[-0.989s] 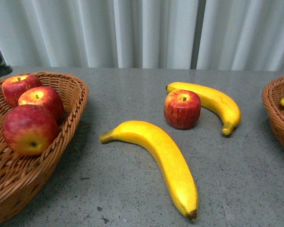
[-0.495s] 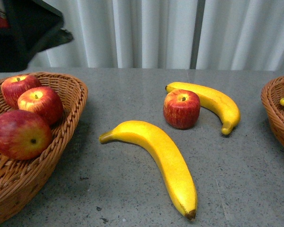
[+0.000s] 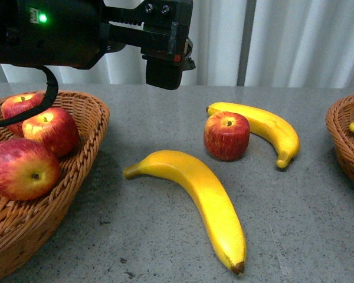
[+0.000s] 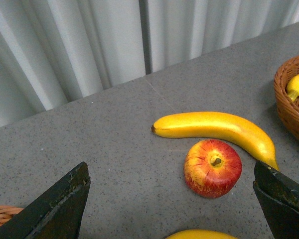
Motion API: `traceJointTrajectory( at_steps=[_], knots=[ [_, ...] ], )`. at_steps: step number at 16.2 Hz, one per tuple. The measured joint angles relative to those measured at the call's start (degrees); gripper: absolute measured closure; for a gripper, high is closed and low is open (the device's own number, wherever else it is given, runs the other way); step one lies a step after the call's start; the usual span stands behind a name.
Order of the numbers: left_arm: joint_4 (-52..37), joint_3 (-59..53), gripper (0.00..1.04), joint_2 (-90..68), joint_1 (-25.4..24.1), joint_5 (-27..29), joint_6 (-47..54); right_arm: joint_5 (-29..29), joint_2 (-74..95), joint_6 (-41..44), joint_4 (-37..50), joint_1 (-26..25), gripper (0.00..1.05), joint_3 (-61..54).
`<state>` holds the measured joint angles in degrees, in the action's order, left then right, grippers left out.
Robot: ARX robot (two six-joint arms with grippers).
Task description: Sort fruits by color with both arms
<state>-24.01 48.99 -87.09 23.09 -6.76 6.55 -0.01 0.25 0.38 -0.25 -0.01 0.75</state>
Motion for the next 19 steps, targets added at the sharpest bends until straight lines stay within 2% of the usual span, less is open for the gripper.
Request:
traceJointTrajectory(
  at_steps=[8,19],
  knots=[
    [-0.02,0.57,0.07,-0.96,0.37,-1.16,2.93,0.0,0.0,0.0,0.0,0.0,0.06,0.0],
    [5.27,7.34,0.07,-9.81,-0.15,-5.6,8.85,0.0,0.0,0.0,0.0,0.0,0.06,0.0]
  ],
)
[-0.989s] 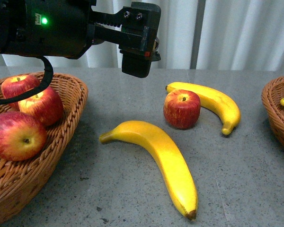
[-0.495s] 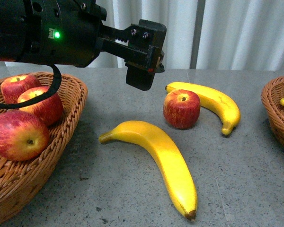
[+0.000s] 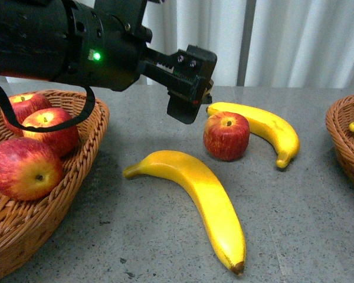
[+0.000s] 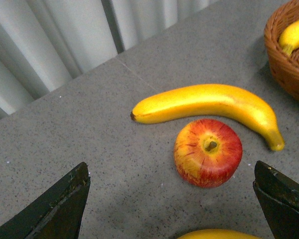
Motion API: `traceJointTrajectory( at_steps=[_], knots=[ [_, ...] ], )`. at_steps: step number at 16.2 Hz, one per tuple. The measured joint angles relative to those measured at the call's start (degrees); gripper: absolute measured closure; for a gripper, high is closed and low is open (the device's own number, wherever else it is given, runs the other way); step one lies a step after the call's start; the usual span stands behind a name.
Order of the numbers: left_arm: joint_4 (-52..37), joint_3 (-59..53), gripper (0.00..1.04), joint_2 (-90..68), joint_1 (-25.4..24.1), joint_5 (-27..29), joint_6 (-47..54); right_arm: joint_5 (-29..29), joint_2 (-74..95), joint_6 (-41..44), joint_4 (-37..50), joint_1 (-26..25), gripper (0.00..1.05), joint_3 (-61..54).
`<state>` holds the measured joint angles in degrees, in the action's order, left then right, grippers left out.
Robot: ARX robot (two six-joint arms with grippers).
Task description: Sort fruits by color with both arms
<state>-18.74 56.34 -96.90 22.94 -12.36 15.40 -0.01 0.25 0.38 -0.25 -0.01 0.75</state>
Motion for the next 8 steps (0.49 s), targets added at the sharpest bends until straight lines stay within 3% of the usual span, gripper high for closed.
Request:
traceJointTrajectory(
  at_steps=[8],
  knots=[
    [2.21,6.03,0.07,-9.18,1.62,-2.89,4.68,0.0,0.0,0.0,0.0,0.0,0.06,0.0]
  ],
)
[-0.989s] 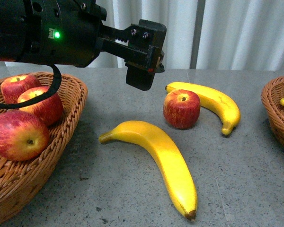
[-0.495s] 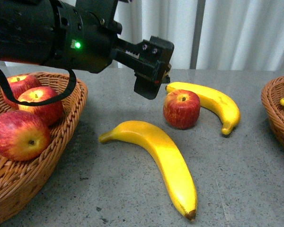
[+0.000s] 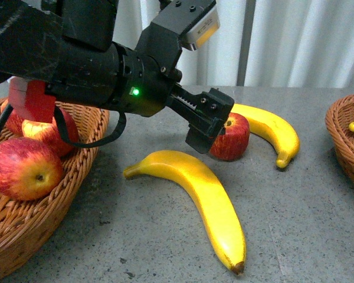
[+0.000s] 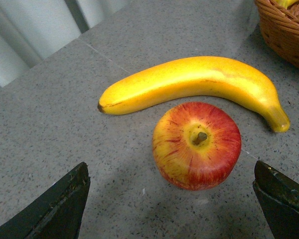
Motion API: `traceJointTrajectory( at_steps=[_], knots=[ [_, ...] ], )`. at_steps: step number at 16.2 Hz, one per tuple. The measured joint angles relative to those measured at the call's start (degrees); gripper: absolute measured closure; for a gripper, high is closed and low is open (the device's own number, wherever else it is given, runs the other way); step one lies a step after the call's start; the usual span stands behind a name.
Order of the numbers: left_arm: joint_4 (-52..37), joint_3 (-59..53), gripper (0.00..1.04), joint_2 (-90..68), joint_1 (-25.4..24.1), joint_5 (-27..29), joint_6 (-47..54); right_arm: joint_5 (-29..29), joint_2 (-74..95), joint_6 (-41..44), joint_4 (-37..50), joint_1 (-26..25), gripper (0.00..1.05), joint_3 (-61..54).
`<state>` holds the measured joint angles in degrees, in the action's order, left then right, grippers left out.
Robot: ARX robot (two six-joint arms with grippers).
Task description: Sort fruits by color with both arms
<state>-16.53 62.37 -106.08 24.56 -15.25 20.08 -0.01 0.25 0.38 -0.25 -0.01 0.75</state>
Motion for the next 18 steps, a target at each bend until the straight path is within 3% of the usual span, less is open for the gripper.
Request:
traceJointTrajectory(
  at_steps=[5,11,13,18],
  knots=[
    [3.1,10.27,0.07,-12.74,2.25,-1.75,4.52,0.0,0.0,0.02,0.0,0.0,0.06,0.0],
    [3.43,12.83,0.07,-14.99,2.23,-1.97,5.14,0.0,0.0,0.0,0.0,0.0,0.06,0.0],
    [3.02,12.83,0.23,-14.99,2.05,-2.34,5.22,0.0,0.0,0.02,0.0,0.0,0.06,0.0],
    [1.9,11.91,0.37,-14.58,1.6,-1.36,5.07,0.0,0.0,0.0,0.0,0.0,0.06,0.0]
  ],
)
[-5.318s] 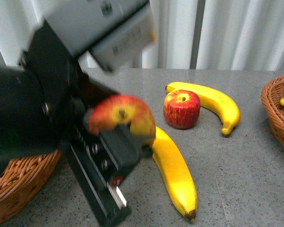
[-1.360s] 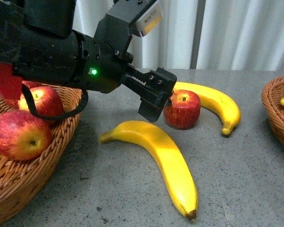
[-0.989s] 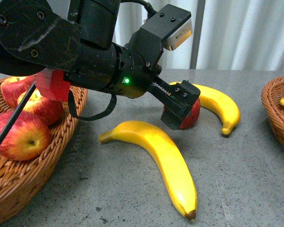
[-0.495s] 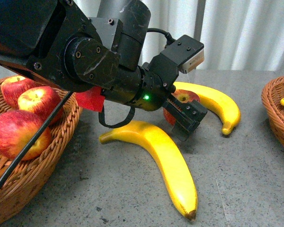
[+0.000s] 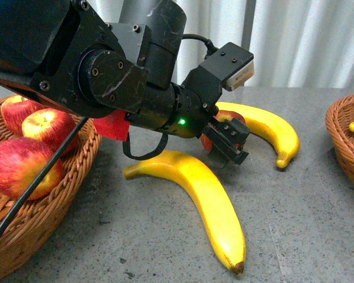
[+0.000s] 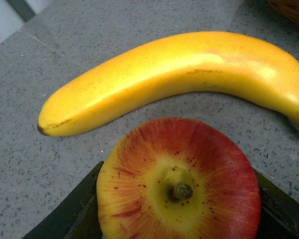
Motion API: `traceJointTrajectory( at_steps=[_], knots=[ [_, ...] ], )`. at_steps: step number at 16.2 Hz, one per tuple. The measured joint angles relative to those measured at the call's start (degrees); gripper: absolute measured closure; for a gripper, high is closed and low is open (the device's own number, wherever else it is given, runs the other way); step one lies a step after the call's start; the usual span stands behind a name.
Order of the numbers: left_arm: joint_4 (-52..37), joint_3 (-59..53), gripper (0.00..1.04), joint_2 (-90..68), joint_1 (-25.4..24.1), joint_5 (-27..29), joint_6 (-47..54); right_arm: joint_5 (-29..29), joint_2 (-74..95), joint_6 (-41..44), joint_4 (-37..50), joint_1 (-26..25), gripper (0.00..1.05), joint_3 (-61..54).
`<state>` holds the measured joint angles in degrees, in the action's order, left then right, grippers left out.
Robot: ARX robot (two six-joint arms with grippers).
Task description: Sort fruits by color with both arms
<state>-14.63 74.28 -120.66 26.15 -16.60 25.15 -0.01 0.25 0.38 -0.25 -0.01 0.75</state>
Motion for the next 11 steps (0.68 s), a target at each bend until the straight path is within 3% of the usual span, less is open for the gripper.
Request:
traceJointTrajectory(
  at_steps=[2,5,9,11],
  knots=[
    [-1.22,-1.77,0.37,2.03,-0.59,2.99,-1.25,0.0,0.0,0.0,0.0,0.0,0.06,0.0],
    [-7.5,-4.59,0.37,8.61,-2.91,12.68,-5.84,0.0,0.0,0.0,0.0,0.0,0.06,0.0],
    [-15.28,-12.79,0.38,21.24,-8.48,24.85,-11.8,0.0,0.0,0.0,0.0,0.0,0.06,0.0],
    [-17.55,-17.77,0.38,27.39,-11.76,28.24,-14.14,0.0,0.0,0.02,0.0,0.0,0.06,0.0]
  ],
)
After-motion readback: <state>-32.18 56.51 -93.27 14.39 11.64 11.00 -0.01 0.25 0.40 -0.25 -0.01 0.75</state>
